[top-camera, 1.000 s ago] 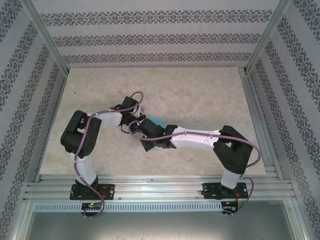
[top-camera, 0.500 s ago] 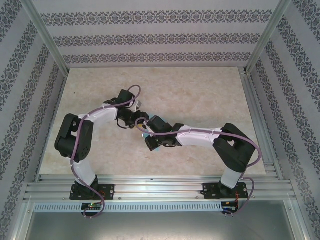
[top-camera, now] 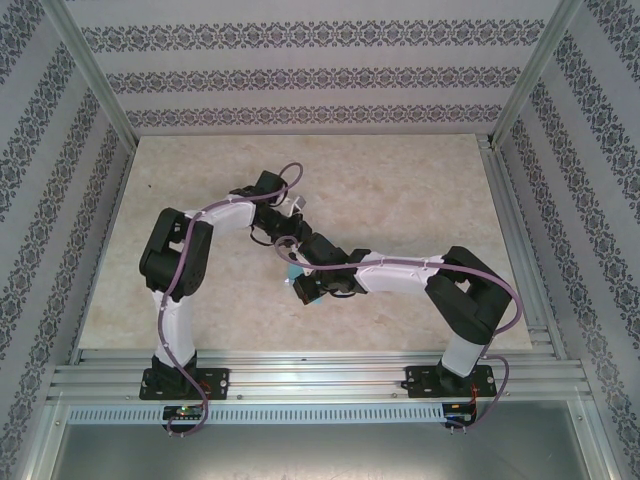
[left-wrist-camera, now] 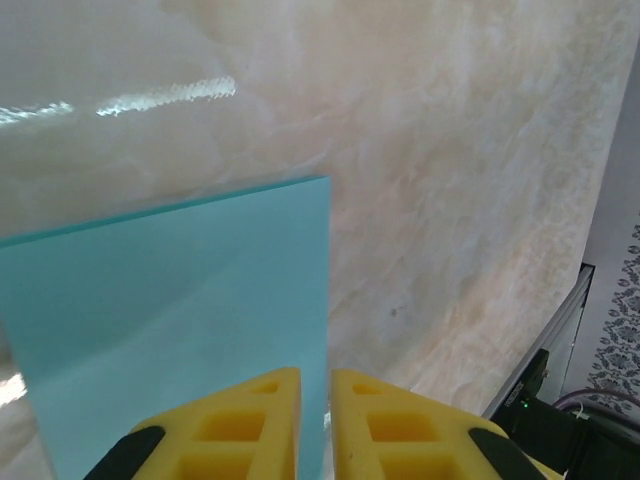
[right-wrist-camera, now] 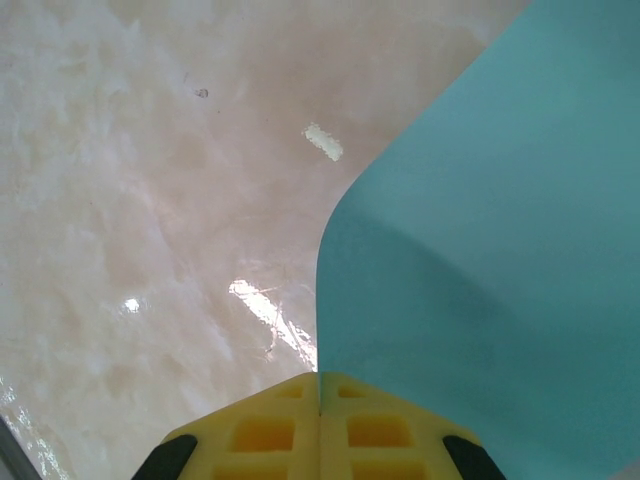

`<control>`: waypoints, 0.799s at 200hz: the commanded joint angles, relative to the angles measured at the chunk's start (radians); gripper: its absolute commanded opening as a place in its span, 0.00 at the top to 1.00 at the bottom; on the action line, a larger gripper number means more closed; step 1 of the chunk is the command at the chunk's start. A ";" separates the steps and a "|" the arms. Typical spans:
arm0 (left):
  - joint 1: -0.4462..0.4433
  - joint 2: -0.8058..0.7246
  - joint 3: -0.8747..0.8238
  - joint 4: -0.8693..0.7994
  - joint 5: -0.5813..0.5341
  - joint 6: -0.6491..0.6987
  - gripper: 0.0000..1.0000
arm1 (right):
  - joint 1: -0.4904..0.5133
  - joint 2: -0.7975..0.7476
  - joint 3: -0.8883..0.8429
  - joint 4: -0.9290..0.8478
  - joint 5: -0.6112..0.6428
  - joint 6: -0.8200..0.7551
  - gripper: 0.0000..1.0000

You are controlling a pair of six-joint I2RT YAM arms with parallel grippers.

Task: Fold a paper plane with a square sheet of paper (fold left side to right side)
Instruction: Third fold the triangle at the center of the table.

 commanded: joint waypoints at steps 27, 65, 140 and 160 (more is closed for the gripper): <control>-0.014 0.096 0.074 -0.031 -0.032 0.064 0.87 | -0.018 -0.033 -0.008 0.016 -0.023 0.004 1.00; -0.022 0.124 0.074 -0.060 -0.073 0.094 0.87 | -0.051 -0.043 -0.022 0.032 -0.051 0.016 1.00; -0.033 0.151 0.075 -0.081 -0.112 0.112 0.88 | -0.147 -0.037 -0.071 0.079 -0.121 0.044 1.00; -0.036 0.154 0.080 -0.084 -0.116 0.112 0.88 | -0.163 -0.024 -0.068 0.079 -0.126 0.045 1.00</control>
